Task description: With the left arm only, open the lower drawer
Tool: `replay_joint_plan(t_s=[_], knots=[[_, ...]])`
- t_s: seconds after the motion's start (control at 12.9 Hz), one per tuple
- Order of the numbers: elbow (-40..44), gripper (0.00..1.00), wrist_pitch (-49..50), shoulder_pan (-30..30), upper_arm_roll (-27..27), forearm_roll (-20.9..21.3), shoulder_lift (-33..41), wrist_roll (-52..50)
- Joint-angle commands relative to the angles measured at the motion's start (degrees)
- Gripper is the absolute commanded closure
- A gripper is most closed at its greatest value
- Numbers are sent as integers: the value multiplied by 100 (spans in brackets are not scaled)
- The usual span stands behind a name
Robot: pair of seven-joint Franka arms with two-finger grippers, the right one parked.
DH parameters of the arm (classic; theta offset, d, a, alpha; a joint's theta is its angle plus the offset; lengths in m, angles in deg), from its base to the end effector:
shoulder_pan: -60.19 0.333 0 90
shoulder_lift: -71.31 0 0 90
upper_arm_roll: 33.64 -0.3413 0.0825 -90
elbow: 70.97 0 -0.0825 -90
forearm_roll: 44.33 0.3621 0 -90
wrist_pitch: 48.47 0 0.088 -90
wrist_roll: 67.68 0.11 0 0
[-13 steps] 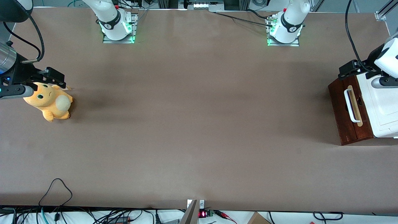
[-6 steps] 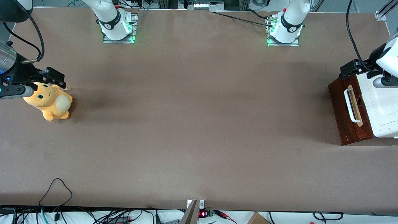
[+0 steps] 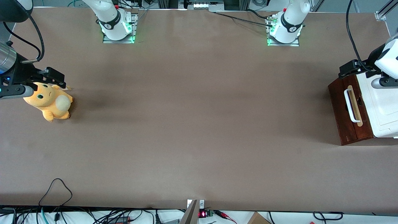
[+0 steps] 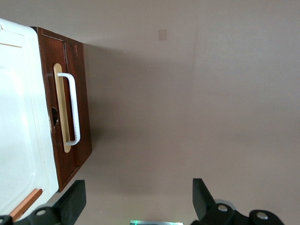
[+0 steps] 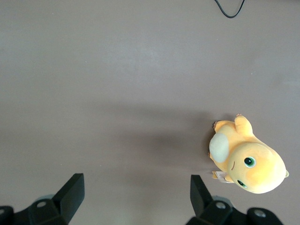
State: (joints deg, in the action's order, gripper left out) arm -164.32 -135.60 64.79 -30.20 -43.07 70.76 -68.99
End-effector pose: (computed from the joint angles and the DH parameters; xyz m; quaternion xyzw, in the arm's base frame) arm 0.5269 0.0133 0.6116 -0.9980 -0.0214 0.0590 0.0108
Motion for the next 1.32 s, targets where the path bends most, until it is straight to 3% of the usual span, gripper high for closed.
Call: replay_joint_plan(t_s=[0.0, 0.08, 0.23, 0.46, 0.85, 1.01, 1.24], knots=[[203, 0, 82, -4, 42, -39, -68, 0], [203, 0, 82, -21, 156, 249, -77, -88], [150, 0, 117, -12, 717, 1389, -129, -395], [-165, 0, 231, -12, 1122, 2638, -288, -1123], [-1605, 3, 170, 5, 1668, 5142, -840, -3203], [-2238, 3, 170, 49, 1888, 5795, -1026, -4224], [-2723, 5, 170, 163, 1906, 6612, -1420, -4807]])
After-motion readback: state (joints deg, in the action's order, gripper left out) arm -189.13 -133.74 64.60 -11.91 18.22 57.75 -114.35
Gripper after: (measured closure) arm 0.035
